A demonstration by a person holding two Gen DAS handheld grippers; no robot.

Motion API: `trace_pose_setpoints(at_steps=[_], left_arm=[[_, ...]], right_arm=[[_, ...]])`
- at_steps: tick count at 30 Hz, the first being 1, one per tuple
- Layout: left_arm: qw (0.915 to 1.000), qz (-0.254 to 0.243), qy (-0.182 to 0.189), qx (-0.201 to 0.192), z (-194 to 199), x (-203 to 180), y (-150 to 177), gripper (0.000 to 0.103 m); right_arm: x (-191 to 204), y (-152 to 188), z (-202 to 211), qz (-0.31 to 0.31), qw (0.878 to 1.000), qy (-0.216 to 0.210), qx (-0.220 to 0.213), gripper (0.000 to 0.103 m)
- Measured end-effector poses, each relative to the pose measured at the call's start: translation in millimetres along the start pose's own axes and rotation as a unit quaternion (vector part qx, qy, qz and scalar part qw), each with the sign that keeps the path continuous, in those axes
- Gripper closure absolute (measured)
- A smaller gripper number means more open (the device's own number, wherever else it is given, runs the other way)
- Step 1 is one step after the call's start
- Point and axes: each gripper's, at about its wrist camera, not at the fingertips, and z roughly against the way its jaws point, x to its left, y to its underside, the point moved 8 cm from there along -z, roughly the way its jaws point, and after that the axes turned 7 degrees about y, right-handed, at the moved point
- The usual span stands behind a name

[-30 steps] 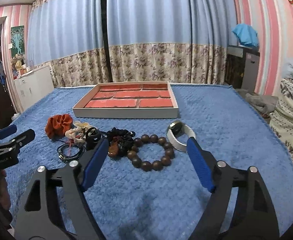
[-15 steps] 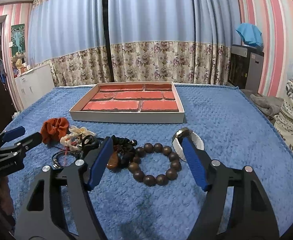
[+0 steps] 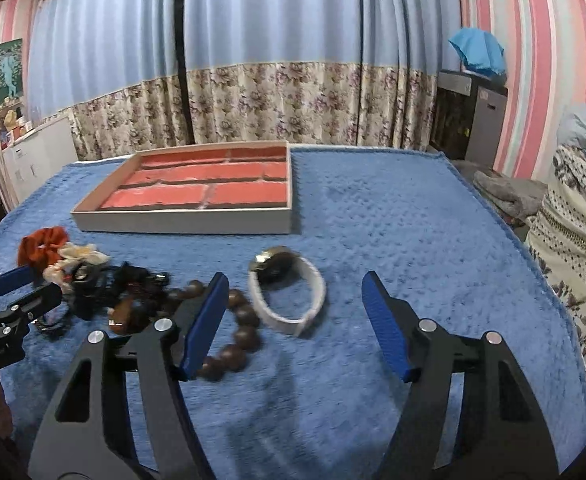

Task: Organize jewelry
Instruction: 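Close the right tool on the white-band watch while the left tool grasps the black hair clip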

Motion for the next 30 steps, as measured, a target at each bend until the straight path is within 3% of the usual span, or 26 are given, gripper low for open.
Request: trace_pose_setpoints(at_steps=[10, 16, 21, 24, 28, 30], left_arm=[[0.9989, -0.015, -0.021, 0.039, -43, -6, -2, 0.043], [0.9984, -0.007, -0.024, 0.050, -55, 0, -7, 0.049], [0.9989, 0.002, -0.006, 0.047, -57, 5, -9, 0.050], [0.9988, 0.007, -0.001, 0.048, -58, 7, -9, 0.050], [0.9978, -0.019, -0.023, 0.058, -59, 0, -6, 0.050], [0.9984, -0.005, -0.011, 0.056, -59, 4, -6, 0.050]], right_arm=[[-15, 3, -32, -0.036, 0.998, -0.022, 0.038, 0.035], [-13, 9, -61, -0.020, 0.996, 0.004, 0.083, 0.054], [-17, 21, -84, -0.032, 0.992, 0.002, 0.125, 0.058], [-15, 23, -87, -0.028, 0.991, 0.004, 0.128, 0.058], [-14, 23, -88, -0.031, 0.991, 0.003, 0.131, 0.058], [-15, 23, -87, -0.035, 0.991, 0.000, 0.131, 0.058]])
